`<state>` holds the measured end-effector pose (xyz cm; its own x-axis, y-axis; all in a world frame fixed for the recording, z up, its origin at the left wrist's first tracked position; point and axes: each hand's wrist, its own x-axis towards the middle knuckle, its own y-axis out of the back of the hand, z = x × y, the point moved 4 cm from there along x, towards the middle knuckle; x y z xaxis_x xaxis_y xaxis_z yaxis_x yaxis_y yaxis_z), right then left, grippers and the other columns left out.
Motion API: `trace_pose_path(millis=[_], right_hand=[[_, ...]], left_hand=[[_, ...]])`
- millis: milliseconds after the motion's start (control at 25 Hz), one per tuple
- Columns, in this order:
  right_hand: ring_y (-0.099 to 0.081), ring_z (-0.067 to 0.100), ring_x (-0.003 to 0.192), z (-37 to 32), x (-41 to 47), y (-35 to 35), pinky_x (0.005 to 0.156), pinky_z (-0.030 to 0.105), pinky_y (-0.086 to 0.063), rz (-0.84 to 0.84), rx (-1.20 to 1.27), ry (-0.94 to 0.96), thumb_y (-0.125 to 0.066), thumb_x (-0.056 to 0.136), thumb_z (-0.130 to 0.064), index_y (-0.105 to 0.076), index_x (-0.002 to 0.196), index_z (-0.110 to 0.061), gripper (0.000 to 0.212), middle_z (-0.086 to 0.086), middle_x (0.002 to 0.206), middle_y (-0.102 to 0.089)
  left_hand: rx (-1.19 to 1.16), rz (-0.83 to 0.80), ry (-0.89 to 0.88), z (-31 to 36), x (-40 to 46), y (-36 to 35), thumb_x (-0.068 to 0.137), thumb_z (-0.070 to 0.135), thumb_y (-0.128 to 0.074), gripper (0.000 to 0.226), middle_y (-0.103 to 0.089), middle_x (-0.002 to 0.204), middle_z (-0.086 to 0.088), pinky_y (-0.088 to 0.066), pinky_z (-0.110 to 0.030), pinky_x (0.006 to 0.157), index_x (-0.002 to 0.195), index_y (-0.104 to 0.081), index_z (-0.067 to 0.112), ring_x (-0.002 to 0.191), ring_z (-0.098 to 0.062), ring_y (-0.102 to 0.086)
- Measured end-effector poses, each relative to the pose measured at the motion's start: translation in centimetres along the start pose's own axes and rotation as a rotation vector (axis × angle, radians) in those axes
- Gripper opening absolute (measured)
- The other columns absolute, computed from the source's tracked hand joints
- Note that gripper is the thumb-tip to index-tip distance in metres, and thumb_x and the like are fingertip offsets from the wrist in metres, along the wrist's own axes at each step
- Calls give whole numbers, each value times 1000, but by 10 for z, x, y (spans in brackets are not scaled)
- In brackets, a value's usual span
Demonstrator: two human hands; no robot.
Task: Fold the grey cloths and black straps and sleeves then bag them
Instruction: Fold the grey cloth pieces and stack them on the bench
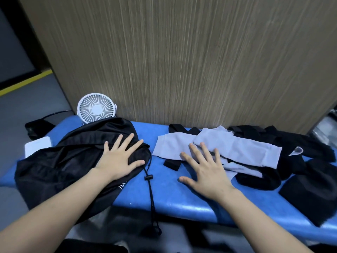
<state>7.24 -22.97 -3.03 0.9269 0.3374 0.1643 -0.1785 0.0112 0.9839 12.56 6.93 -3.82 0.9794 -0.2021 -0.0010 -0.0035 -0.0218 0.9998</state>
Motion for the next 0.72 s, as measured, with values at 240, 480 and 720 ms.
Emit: trace_pose_path(millis=[240, 480, 720], right_hand=[[-14, 36, 154, 12, -5, 8, 117, 66, -13, 3, -11, -64, -25, 85, -83, -36, 152, -36, 83, 1, 166, -23], [-33, 39, 147, 22, -18, 17, 112, 70, -28, 41, -31, -94, -30, 85, -76, -52, 144, -27, 79, 7, 158, -41], [-39, 38, 144, 46, -37, 18, 110, 69, -30, 112, -45, -104, -32, 86, -72, -56, 140, -26, 76, 6, 153, -48]], left_hand=[[-35, -41, 36, -27, -4, 6, 56, 98, 17, 105, 6, 167, 14, -9, -64, 118, 152, 2, 56, 155, -22, 5], [-154, 58, 32, 3, -6, 58, 63, 97, 8, 106, -1, 168, 10, -9, -46, 122, 156, -7, 48, 154, -15, 2], [-387, 196, -197, 135, -6, 63, 74, 90, -18, 95, -26, 161, 13, -24, -34, 114, 153, -32, 39, 147, -11, -22]])
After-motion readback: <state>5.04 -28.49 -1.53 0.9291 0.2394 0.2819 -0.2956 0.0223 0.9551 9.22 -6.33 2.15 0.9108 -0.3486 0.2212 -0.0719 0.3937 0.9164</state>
